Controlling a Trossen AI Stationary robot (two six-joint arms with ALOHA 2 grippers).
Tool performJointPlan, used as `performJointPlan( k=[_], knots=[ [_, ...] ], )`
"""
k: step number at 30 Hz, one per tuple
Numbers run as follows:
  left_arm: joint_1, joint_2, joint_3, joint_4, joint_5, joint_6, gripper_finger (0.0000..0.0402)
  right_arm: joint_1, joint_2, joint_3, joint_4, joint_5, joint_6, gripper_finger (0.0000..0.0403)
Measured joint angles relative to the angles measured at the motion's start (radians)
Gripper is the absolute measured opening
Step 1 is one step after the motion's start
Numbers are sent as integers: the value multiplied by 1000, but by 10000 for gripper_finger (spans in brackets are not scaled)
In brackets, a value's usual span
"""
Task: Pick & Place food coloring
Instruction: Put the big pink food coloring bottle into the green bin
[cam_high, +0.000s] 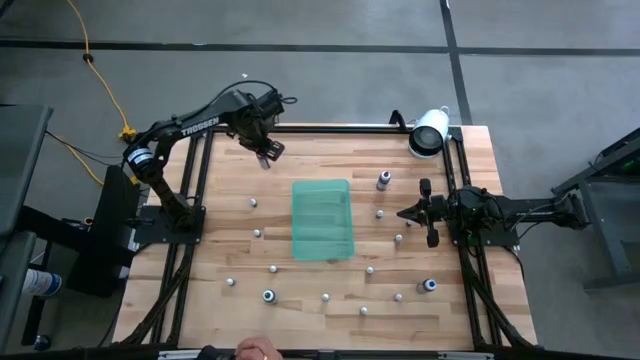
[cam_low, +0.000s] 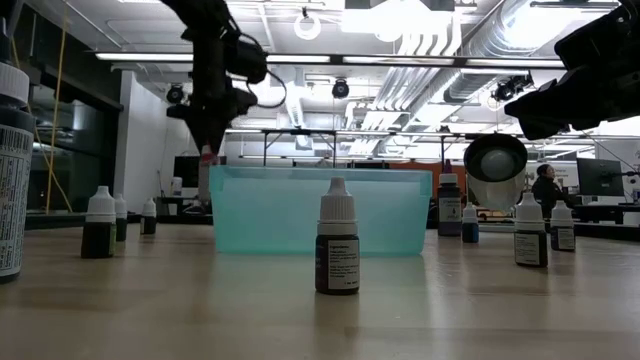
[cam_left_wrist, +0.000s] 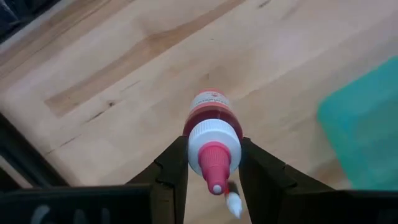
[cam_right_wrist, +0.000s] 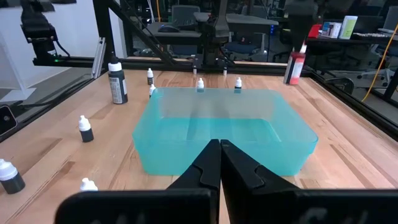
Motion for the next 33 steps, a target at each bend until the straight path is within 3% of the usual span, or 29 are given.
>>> performJointPlan(
  k=[8, 16, 33],
  knots=[
    [-50, 0, 188, -67, 91, 46, 105, 0, 0, 0, 0, 0, 0, 0],
    [-127, 0, 314, -139, 92, 49, 105, 0, 0, 0, 0, 0, 0, 0],
    [-363, 51, 361, -152, 63, 50, 105, 0, 0, 0, 0, 0, 0, 0]
  ],
)
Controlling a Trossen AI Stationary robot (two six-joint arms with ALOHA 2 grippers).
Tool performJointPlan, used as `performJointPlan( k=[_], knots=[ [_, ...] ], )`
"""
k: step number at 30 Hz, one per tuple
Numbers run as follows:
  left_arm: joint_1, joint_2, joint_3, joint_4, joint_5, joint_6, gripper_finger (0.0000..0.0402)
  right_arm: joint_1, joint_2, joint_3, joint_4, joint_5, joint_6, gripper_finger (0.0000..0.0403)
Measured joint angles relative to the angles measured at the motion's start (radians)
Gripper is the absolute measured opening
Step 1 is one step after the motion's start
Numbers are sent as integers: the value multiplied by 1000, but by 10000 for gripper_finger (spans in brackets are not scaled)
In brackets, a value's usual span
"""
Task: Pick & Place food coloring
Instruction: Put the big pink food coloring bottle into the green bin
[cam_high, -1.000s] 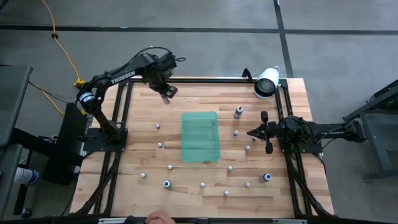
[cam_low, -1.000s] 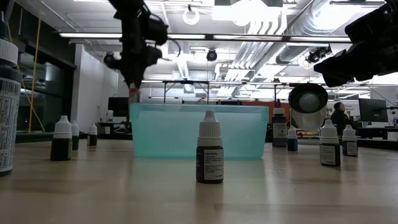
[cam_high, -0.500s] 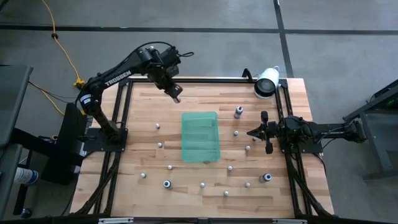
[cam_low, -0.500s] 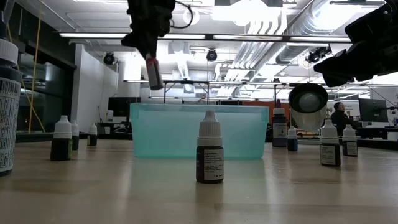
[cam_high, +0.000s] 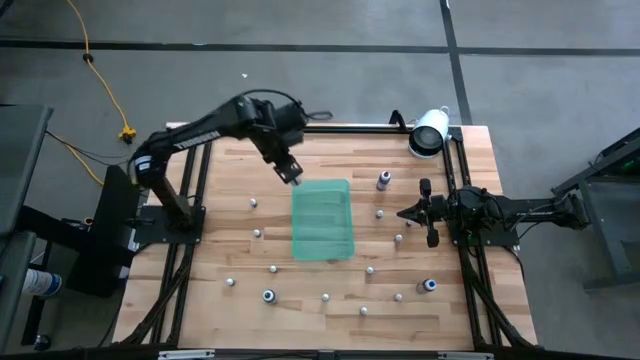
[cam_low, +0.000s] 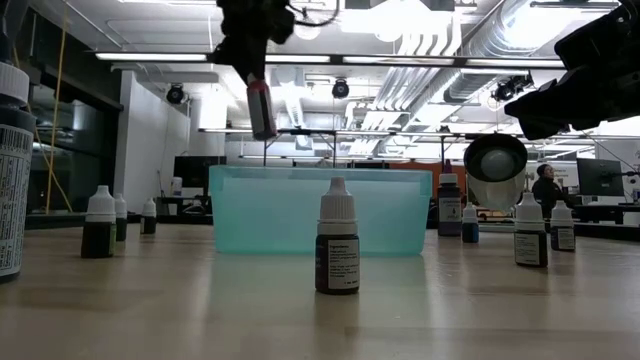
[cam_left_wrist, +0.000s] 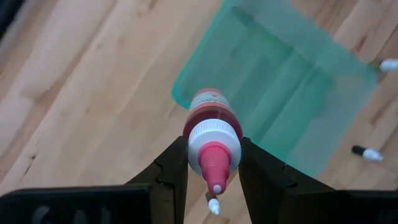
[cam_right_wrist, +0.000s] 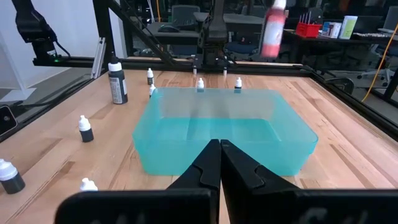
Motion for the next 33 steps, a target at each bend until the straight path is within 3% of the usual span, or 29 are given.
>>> performJointPlan(
  k=[11, 33],
  knots=[
    [-57, 157, 0, 35, -82, 84, 105, 0, 0, 0, 0, 0, 0, 0],
    [-48, 310, -6, 117, -86, 138, 105, 0, 0, 0, 0, 0, 0, 0]
  ],
)
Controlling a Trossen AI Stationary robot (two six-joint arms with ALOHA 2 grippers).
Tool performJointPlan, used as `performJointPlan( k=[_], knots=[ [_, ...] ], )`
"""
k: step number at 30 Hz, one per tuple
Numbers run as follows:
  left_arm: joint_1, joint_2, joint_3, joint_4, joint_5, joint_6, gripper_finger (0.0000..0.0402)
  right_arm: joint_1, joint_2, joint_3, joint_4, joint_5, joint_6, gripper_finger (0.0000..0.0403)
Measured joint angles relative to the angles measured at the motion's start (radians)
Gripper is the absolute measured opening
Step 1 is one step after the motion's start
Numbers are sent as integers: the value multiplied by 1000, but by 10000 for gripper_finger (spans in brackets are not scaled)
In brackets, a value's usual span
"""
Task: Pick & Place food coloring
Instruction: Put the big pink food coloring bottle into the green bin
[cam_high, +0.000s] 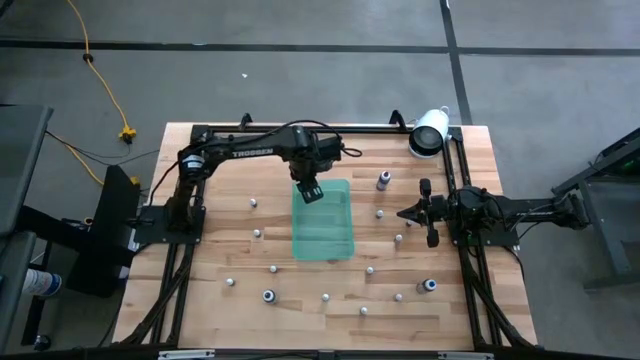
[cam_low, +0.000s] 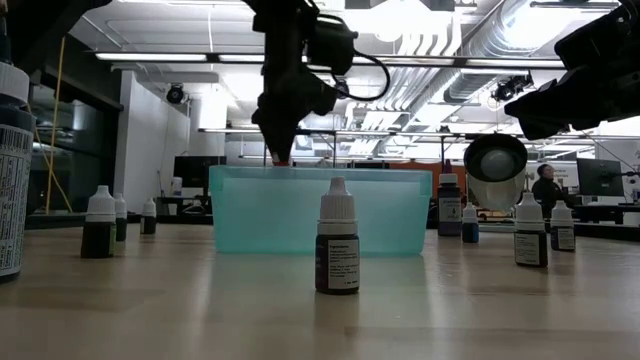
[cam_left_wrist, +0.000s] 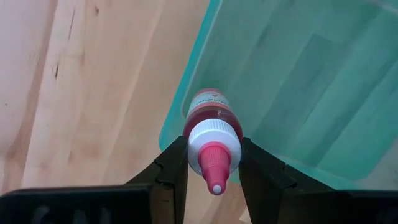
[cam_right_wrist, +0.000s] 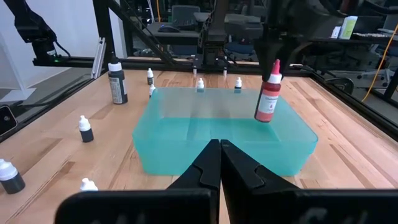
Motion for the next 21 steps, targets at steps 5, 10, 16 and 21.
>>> performJointPlan(
  k=[5, 10, 16, 21],
  knots=[
    [8, 0, -35, 28, 0, 0, 105, 0, 0, 0, 0, 0, 0, 0],
    [8, 0, -57, 32, 0, 0, 105, 0, 0, 0, 0, 0, 0, 0],
    [8, -2, -81, 43, 0, -19, 106, 0, 0, 0, 0, 0, 0, 0],
    [8, -2, -81, 62, 1, -19, 128, 0, 0, 0, 0, 0, 0, 0]
  ],
)
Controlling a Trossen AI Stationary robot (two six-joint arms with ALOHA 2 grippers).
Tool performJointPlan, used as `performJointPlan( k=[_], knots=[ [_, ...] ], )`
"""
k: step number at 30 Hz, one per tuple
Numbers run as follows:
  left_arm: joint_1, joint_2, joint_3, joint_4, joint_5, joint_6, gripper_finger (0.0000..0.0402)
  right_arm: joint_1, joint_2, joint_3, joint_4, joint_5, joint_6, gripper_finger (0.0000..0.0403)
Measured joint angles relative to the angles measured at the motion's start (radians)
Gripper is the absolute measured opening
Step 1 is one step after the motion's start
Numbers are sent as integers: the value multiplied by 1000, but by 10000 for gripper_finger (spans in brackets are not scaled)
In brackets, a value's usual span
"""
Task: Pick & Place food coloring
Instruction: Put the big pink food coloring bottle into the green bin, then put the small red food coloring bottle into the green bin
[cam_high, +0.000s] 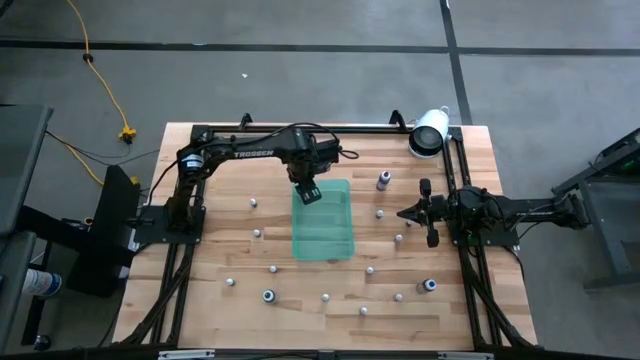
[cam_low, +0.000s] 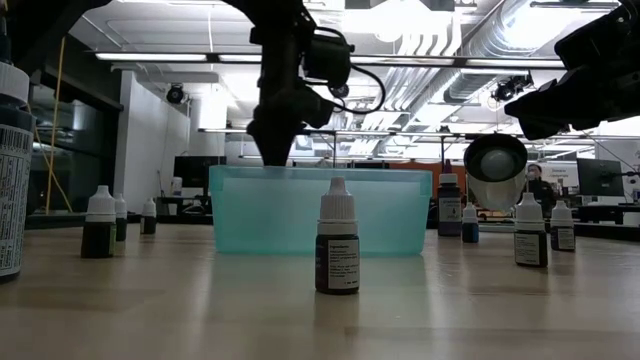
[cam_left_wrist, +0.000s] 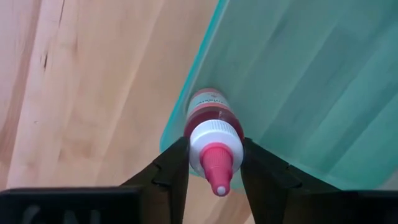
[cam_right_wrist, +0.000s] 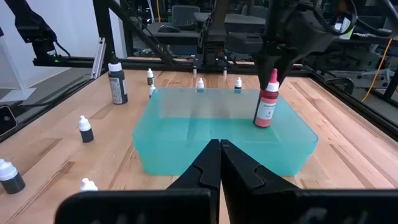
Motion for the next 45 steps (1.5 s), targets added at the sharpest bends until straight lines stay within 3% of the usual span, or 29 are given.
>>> performJointPlan(
  k=[13, 34, 42, 45],
  knots=[
    [-1, -20, -3, -9, 0, 0, 205, 0, 0, 0, 0, 0, 0, 0],
    [-21, -344, 0, -184, -7, -1, 211, 0, 0, 0, 0, 0, 0, 0],
    [-52, -401, 0, -348, -113, -228, 211, 0, 0, 0, 0, 0, 0, 0],
    [-67, -416, -36, -336, -159, -302, 211, 0, 0, 0, 0, 0, 0, 0]
  ],
)
